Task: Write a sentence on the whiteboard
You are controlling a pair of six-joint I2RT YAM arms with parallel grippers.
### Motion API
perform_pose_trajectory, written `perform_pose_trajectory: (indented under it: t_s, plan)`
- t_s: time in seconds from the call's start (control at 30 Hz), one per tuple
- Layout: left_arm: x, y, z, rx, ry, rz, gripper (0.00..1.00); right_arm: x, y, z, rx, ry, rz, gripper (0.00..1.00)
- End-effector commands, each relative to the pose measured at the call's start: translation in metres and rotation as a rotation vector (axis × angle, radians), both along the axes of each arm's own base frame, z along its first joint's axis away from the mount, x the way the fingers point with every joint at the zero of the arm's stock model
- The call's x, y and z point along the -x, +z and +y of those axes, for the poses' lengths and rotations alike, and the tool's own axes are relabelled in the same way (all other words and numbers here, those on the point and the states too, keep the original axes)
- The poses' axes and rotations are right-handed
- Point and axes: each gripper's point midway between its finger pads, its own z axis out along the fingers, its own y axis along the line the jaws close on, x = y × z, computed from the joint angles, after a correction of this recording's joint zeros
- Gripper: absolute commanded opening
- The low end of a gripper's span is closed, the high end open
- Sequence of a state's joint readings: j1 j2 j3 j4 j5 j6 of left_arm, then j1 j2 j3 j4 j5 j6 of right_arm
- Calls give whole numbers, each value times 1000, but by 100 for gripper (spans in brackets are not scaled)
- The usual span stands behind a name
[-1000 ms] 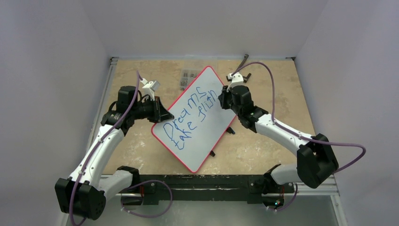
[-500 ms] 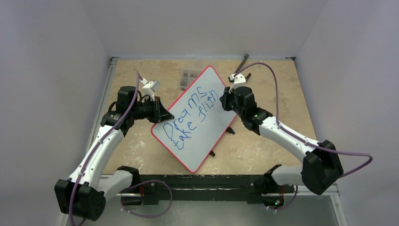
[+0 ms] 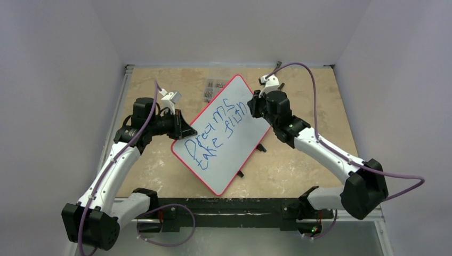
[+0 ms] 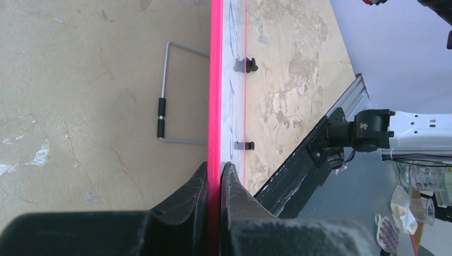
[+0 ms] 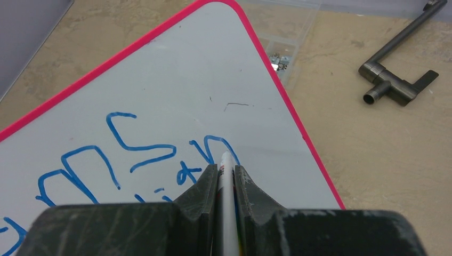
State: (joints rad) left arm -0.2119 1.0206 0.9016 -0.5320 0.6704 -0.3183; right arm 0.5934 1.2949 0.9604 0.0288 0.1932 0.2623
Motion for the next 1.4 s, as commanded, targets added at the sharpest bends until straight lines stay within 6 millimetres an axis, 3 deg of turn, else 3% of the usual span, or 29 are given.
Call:
perform_pose_trajectory:
  t_s: [0.0,0.67,0.93,1.2,1.37]
  plan:
    - [-11,-12,18,-149,21,-99,0,-17,26,5,-10,-18,-67,0]
    - [-10,-9,18,-143,16,-106,0,-45,2,2,25,-58,-32,0]
    - [-10,-10,18,-147,19,-107,0,-54,12,-2,30,-72,-42,0]
    - [-10,-9,18,-146,19,-108,0,-41,38,0,-25,-31,-71,0]
    - [-10,-9,18,-144,18,-108,0,-38,43,9,-62,6,-71,0]
